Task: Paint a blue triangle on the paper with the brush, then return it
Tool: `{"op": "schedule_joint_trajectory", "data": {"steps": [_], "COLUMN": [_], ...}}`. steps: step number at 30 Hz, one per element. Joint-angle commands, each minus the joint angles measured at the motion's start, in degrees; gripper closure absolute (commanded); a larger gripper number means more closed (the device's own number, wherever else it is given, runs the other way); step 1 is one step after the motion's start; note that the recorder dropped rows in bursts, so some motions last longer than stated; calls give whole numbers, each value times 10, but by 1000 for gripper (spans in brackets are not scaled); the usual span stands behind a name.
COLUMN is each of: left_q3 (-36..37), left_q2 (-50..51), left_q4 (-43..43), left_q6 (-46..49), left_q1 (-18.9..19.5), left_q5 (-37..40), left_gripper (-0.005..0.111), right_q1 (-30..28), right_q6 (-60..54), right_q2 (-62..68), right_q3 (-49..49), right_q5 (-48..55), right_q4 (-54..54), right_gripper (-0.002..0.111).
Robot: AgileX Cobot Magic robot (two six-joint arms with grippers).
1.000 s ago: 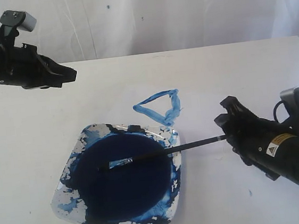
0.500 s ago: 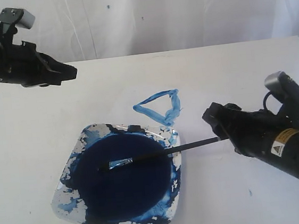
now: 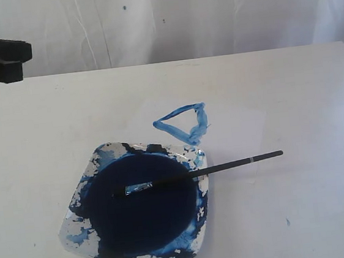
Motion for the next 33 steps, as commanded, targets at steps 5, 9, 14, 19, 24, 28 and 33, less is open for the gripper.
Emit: {"op": "schedule_joint_trajectory", "data": {"steps": [5, 9, 14, 19, 24, 28, 33], "left_q3": [64, 76, 81, 81, 81, 81, 81], "left_q2": [-115, -144, -155, -155, -155, -155, -160], "left_q4": [-26, -24, -22, -20, -20, -20, -20], "left_q6": [7, 7, 6, 6, 6, 6, 6], "left_q1": [0, 0, 0, 0, 0, 0, 0], "left_q5": [8, 41, 64, 62, 62, 62, 56], "left_gripper": [107, 107, 107, 107, 107, 107, 107], "right_q1": [1, 1, 1, 1, 1, 1, 1], "right_q6": [-69, -122, -172, -168, -168, -168, -168], "right_q2": [-188, -216, -216, -216, -216, -216, -216], "right_q3": [1, 1, 1, 1, 1, 1, 1], "right_q5": [22, -53, -147, -146, -146, -146, -146], "right_q4": [0, 7, 7, 5, 5, 5, 4], "right_gripper": [108, 108, 108, 108, 108, 108, 108]}}
